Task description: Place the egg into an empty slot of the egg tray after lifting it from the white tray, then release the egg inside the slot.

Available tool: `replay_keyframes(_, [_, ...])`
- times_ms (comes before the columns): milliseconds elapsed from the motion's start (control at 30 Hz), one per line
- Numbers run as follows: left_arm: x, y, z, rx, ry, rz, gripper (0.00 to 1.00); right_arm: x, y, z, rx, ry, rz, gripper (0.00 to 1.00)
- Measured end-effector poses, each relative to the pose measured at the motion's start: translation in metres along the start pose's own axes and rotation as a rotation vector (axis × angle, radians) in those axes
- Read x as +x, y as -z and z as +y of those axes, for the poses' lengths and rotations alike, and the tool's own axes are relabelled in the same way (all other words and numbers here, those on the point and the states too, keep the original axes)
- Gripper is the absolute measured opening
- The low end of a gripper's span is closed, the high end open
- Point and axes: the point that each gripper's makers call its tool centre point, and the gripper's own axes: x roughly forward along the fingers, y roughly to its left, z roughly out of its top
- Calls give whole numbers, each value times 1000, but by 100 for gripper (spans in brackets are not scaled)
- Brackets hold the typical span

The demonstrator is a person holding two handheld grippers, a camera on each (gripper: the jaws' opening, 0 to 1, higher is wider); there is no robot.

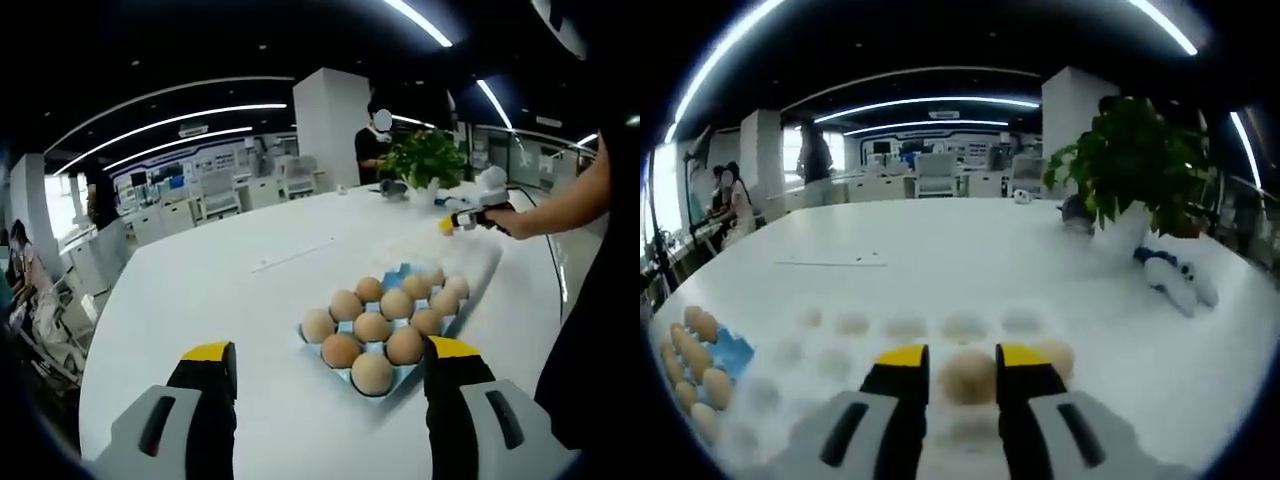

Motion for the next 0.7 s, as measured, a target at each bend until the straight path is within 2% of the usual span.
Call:
replay_keyframes(67, [0, -1, 0, 3, -2, -1, 78, 3, 5, -1, 26, -9, 18, 26])
replay_keyframes(233, [-1, 1, 0, 4, -2, 6, 77, 10, 15, 0, 8, -24, 52, 28])
replay_keyframes(267, [-1, 1, 0, 3, -2, 6, 77, 11, 12, -2, 8, -21, 33, 27])
replay_keyframes(467, [-1, 1, 0, 1, 1, 4, 77, 7, 10, 2, -25, -30, 36, 24])
replay_keyframes(700, [-2, 0, 1, 4, -3, 1, 77, -2, 5, 5, -22, -20, 25, 23])
